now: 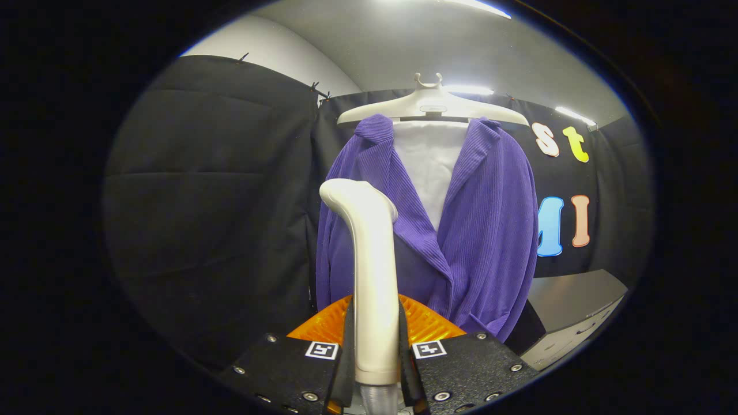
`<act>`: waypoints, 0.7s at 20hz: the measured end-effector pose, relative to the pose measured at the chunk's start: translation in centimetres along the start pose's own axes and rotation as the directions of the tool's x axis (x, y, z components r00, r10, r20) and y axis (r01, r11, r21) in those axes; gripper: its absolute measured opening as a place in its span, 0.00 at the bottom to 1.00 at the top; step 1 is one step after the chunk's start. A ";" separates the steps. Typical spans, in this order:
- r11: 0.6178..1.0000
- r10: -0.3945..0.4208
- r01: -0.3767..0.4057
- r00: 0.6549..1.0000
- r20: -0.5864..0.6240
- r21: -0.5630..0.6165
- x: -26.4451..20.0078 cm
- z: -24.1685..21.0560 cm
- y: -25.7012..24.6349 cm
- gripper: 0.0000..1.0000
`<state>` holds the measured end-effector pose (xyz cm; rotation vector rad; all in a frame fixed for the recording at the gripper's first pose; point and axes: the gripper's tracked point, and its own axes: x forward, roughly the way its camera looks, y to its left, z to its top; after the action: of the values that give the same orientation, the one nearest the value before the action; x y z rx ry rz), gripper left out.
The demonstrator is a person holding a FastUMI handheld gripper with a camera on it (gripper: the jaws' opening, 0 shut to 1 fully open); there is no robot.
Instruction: Iron the clothes twice with a garment steamer, once on the left side and once on the right side.
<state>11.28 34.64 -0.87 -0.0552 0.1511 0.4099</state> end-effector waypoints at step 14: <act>0.999 0.046 -0.043 0.967 -0.250 0.018 -1.3 -13.3 0.1 0.32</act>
<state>8.25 33.05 -13.78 -0.0913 0.4051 0.4458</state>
